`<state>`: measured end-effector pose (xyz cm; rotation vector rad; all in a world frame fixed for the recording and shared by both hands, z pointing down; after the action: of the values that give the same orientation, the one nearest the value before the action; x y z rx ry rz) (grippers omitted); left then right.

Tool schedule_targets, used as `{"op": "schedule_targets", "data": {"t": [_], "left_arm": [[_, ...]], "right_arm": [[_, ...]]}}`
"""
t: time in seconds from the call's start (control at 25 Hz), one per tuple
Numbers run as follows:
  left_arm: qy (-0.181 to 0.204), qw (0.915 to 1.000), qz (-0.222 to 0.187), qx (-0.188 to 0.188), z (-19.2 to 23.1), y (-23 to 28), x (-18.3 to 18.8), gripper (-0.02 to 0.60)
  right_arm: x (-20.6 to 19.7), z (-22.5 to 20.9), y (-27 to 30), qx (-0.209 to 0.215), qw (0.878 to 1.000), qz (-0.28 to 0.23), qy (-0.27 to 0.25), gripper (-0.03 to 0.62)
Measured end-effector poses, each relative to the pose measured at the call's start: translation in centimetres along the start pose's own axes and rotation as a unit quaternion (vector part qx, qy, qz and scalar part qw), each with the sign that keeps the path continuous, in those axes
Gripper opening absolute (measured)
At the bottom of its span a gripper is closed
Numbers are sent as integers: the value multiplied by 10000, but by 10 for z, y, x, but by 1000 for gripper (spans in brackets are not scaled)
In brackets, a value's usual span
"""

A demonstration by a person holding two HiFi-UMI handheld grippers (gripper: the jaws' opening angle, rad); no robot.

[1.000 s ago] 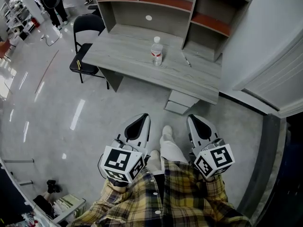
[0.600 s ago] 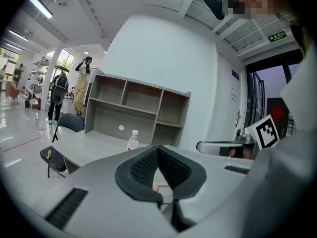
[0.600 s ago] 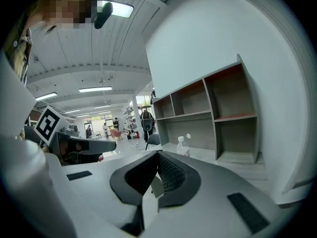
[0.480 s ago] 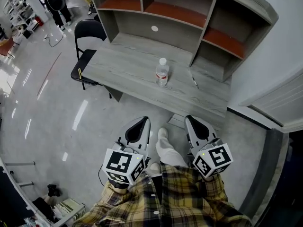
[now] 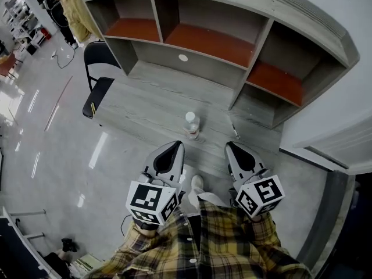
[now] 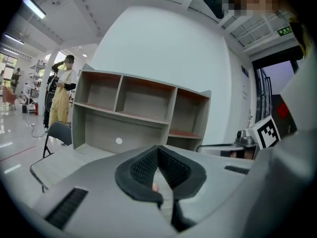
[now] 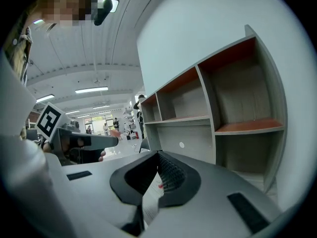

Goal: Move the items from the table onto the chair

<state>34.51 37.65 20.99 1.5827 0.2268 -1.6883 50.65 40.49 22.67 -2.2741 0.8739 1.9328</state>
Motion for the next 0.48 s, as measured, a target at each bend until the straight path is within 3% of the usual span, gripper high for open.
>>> {"op": "schedule_targets", "data": {"t": [0.48], "left_arm": [[101, 9998, 172, -2, 24, 62, 15, 5]], "right_arm": [[10, -30, 33, -81, 9997, 197, 144, 17]]}}
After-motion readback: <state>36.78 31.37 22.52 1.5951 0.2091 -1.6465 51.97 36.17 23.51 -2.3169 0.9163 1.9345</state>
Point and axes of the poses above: the fingertips, and each gripper's own axes: y forward along the fingers, z to its left, x out of its top, the point moved 4 cm from there along -y, backward along the fingers, and after that the axes turned 6 degrees about z, right-handed, at the moved point
